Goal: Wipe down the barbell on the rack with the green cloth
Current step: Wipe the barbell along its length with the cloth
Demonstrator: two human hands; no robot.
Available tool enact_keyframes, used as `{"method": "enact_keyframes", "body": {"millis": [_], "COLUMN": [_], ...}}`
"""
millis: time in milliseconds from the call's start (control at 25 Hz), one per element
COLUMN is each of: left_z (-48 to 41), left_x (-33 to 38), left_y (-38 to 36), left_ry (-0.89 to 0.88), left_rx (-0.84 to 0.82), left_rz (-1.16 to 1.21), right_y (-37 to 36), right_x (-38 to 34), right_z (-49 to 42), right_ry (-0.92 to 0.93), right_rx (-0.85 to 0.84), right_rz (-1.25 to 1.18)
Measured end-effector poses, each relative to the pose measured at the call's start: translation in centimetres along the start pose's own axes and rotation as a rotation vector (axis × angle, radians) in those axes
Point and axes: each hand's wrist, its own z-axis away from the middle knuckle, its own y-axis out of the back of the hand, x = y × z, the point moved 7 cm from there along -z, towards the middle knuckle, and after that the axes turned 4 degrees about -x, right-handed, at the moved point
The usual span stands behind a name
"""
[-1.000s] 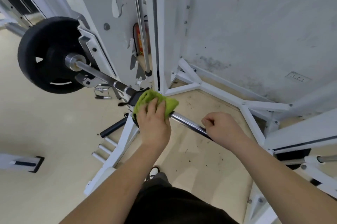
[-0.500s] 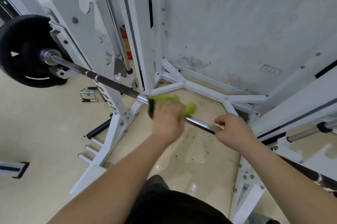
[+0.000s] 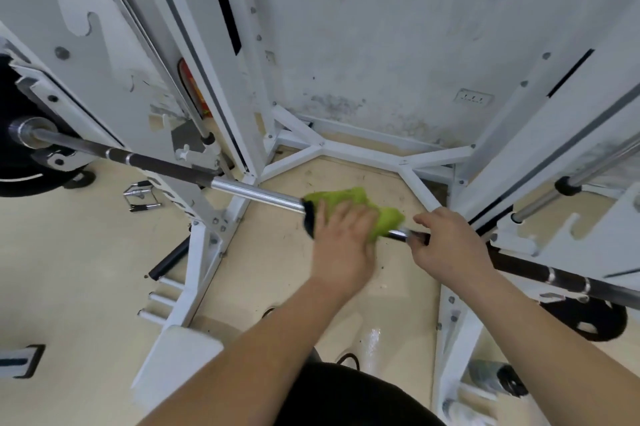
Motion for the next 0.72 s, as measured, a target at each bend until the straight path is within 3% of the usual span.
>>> {"method": "enact_keyframes", "body": {"millis": [80, 160, 240, 320, 400, 440, 520, 600, 680, 720], "left_z": [0.0, -0.6, -1.0, -0.3, 0.5, 0.4, 0.4, 1.4, 0.5, -0.2], "left_x": [2.1, -0.7, -6.5, -12.5, -12.6, -10.3, -3.1, 3.5, 4.8, 3.9], "left_y": [-1.2, 0.1, 1.8, 4.3, 4.1, 3.0, -0.1, -2.4, -2.8, -2.5], "left_ry": [-0.185, -0.239, -0.071, 0.282, 0.494, 0.472, 0.216, -0.155, -0.409, -0.447], "left_rx": [-0.078, -0.084, -0.049, 0.126, 0.236, 0.232, 0.135, -0.004, -0.087, -0.097], "left_rz": [0.042, -0.06, -0.187, -0.132, -0.039, -0.035, -0.022, -0.014, -0.054, -0.086], "right_y": [-0.5, -0.6, -0.4, -0.3, -0.2, 0.0, 0.5, 1.1, 1.4, 1.7], "right_x": [0.0, 0.0, 0.0, 0.1, 0.4, 0.6, 1.8, 3.4, 5.0, 5.7], "right_z": [-0.1, 0.0, 0.1, 0.3, 0.6, 0.7, 1.3, 2.4, 3.3, 3.8], "right_ry": [0.013, 0.036, 0.054, 0.055, 0.045, 0.034, -0.006, -0.067, -0.135, -0.15], "right_rx": [0.015, 0.043, 0.107, 0.164, 0.186, 0.193, 0.176, 0.096, 0.002, -0.017], "right_rz": [0.052, 0.165, 0.252, 0.261, 0.227, 0.196, 0.143, 0.141, 0.153, 0.171]}}
